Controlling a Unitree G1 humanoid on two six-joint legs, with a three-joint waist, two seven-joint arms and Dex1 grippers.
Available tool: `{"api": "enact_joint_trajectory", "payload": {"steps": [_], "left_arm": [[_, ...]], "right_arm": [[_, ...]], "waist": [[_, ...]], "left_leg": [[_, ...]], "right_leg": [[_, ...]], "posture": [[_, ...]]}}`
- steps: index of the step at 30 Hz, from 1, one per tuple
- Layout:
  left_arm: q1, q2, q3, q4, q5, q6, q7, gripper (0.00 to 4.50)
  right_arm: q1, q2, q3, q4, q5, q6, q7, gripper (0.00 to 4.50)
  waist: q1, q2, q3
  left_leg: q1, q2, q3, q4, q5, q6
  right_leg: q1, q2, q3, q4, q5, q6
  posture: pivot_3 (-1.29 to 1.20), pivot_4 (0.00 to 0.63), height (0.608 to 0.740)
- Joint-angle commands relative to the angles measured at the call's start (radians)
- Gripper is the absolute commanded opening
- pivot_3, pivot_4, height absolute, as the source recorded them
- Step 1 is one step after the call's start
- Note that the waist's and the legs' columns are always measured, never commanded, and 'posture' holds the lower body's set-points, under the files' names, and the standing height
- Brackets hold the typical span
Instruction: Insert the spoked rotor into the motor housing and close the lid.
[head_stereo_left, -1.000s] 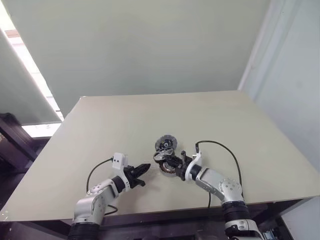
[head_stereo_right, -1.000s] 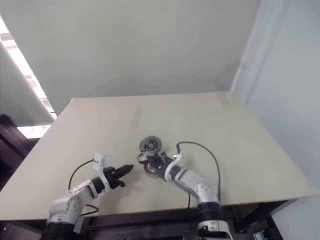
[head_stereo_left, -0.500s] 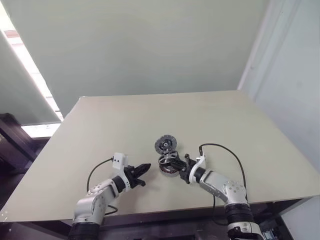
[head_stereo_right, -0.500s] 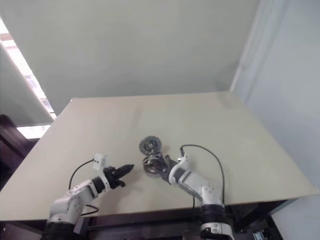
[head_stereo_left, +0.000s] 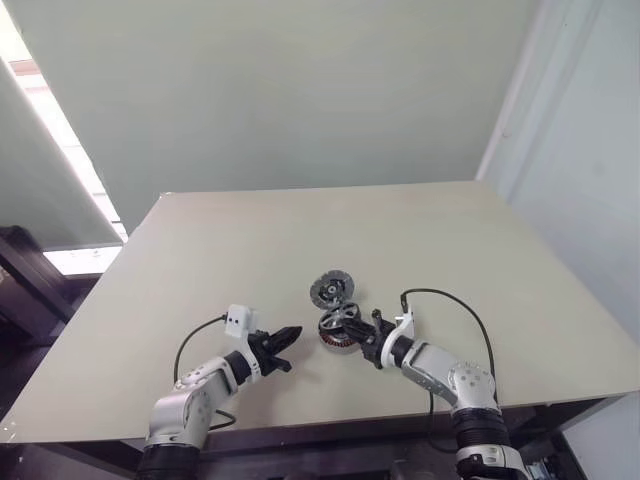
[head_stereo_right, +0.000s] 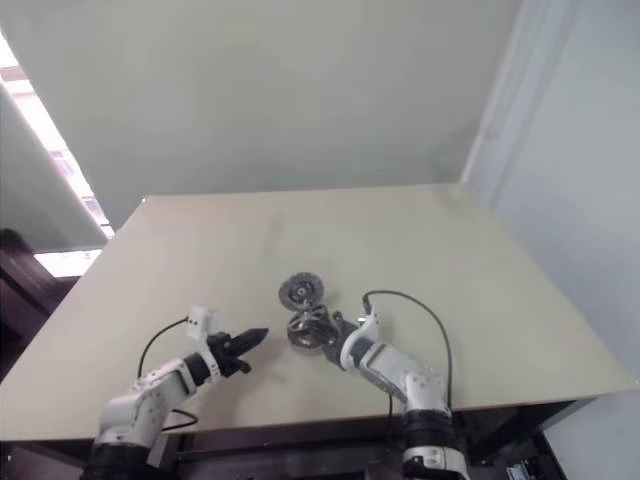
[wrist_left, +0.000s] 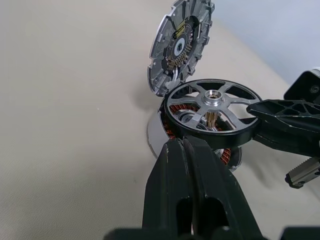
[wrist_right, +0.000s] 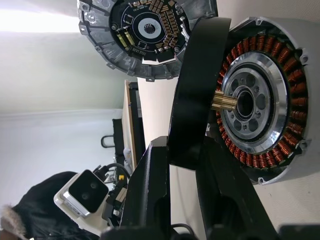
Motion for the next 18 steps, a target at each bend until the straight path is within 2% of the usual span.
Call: {"api": "enact_joint_trajectory", "payload": {"steps": [1,18], "left_arm": [[-0.019,0.005,0.005,-0.033,-0.002,-0.008,-0.004,0.00],[-0.014,0.002,0.002,-0.034,-0.001,-0.012,-0.004,0.00]], "right_arm": [[0.045,0.133,0.027,-0.022,-0.002,-0.004,0.013,0.35],[0.041,0.166,0.025,-0.005,0.008,0.005,0.004,0.35]], "waist": [[0.000,0.000,0.000],[0.000,0.000,0.000]], "left_leg": [[0.000,0.000,0.000,0.000,0.000,0.000],[0.000,0.000,0.000,0.000,0.000,0.000]], "right_leg": [[0.000,0.000,0.000,0.000,0.000,0.000],[0.000,0.000,0.000,0.000,0.000,0.000]], "posture": [[0.00,0.000,0.740],[0.00,0.000,0.740]]}}
